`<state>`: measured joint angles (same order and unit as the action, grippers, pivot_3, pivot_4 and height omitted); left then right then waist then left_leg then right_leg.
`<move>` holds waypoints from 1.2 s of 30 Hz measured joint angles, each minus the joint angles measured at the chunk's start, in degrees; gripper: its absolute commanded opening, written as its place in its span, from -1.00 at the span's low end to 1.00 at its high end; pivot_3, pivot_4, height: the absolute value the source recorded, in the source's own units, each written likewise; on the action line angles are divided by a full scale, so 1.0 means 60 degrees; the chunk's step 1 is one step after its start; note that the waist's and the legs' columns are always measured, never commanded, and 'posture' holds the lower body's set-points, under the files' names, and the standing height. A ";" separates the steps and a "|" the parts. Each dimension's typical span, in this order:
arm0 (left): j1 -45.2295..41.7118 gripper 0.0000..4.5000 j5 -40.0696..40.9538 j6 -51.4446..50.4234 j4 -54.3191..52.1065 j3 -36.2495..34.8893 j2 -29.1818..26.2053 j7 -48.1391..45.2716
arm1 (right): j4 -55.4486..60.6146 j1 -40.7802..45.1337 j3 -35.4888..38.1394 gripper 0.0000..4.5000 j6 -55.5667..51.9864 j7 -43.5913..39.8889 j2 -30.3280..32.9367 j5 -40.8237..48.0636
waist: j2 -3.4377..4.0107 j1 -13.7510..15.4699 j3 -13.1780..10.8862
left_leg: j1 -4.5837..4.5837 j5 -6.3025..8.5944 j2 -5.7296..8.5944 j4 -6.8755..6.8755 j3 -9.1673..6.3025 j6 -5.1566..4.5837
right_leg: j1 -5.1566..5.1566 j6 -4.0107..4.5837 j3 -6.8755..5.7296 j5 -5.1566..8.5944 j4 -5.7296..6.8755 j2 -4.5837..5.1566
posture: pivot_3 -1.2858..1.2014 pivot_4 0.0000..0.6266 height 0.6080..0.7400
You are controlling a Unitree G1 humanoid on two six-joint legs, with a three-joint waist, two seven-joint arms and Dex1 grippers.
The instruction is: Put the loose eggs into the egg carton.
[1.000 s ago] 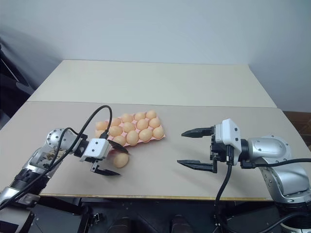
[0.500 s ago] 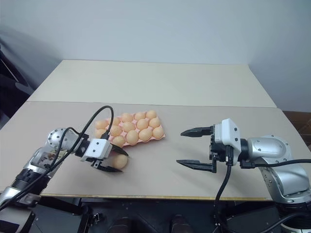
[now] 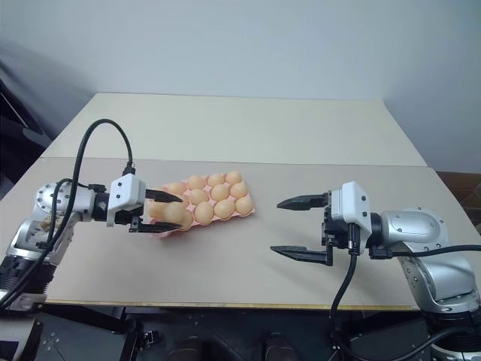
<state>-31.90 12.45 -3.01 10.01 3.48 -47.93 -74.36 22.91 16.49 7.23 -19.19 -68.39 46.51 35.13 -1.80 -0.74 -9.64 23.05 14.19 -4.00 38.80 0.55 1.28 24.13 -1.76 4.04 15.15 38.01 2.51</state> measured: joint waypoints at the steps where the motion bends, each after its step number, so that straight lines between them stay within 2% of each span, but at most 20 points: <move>1: 0.0000 0.37 -0.0071 0.0017 0.0048 -0.0022 -0.0064 0.0056 | 0.0000 0.0017 0.0000 1.00 0.0000 -0.0001 0.0000 -0.0001 | 0.0000 0.0003 0.0000 | 0.0002 0.0000 0.0000 0.0000 -0.0001 0.0000 | 0.0001 0.0000 -0.0001 0.0000 -0.0001 0.0000 | 0.03 -0.52 1.00; 7: 0.0125 0.37 -0.0222 0.0139 0.0221 -0.0042 -0.0382 0.0086 | -0.0001 0.0019 -0.0004 1.00 0.0000 -0.0001 -0.0012 -0.0005 | 0.0000 0.0008 0.0000 | 0.0001 0.0000 0.0000 0.0001 -0.0001 0.0000 | -0.0001 0.0000 -0.0002 0.0000 0.0001 0.0001 | 0.03 -0.52 1.00; 13: 0.0267 0.99 -0.0240 0.0090 0.0221 -0.0041 -0.0413 0.0089 | -0.0002 0.0019 -0.0004 1.00 0.0000 0.0004 -0.0027 -0.0008 | 0.0000 0.0007 0.0000 | 0.0002 0.0000 0.0000 0.0000 0.0000 0.0000 | 0.0001 0.0000 -0.0001 0.0000 0.0001 0.0001 | 0.03 -0.52 1.00; 21: 0.0431 0.99 -0.0142 0.0277 0.0331 -0.0431 -0.0608 0.0101 | -0.0038 0.0024 -0.0014 1.00 0.0000 0.0000 -0.0082 -0.0011 | 0.0000 -0.0011 0.0000 | 0.0002 0.0000 -0.0001 -0.0001 0.0000 0.0000 | 0.0003 0.0000 -0.0001 0.0000 0.0002 0.0001 | 0.03 -0.52 1.00; 27: 0.1699 0.99 0.1389 -0.0508 -0.0414 -0.2140 -0.1207 -0.0277 | -0.0178 0.0045 -0.0027 1.00 0.0001 -0.0047 -0.0089 -0.0010 | 0.0001 -0.0054 0.0000 | 0.0002 0.0000 -0.0005 -0.0003 0.0002 0.0000 | 0.0008 0.0000 0.0000 0.0000 0.0003 0.0001 | 0.03 -0.52 1.00; 31: 0.3294 0.99 0.2446 -0.1367 -0.1242 -0.4036 -0.1568 -0.0264 | -0.0473 0.0107 -0.0006 1.00 0.0023 -0.0168 -0.0073 -0.0018 | 0.0001 -0.0052 0.0000 | -0.0001 0.0000 -0.0008 -0.0004 0.0006 0.0000 | 0.0005 0.0000 -0.0001 0.0001 0.0001 0.0003 | 0.03 -0.52 1.00; 36: 0.5118 0.99 0.2922 -0.2053 -0.2274 -0.5714 -0.1523 0.0010 | -0.0808 0.0244 -0.0002 1.00 0.0093 -0.0270 -0.0064 -0.0034 | 0.0001 -0.0009 0.0000 | -0.0008 0.0000 -0.0010 -0.0008 0.0014 0.0000 | 0.0001 0.0000 0.0000 0.0001 -0.0002 0.0005 | 0.03 -0.52 1.00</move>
<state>-1.19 29.98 -15.32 -3.64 -30.80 -57.07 -74.30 18.06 17.96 7.22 -18.63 -70.01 46.12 34.93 -1.79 -0.79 -9.64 23.00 14.19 -4.06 38.75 0.63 1.28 24.14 -1.76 4.04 15.16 38.00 2.54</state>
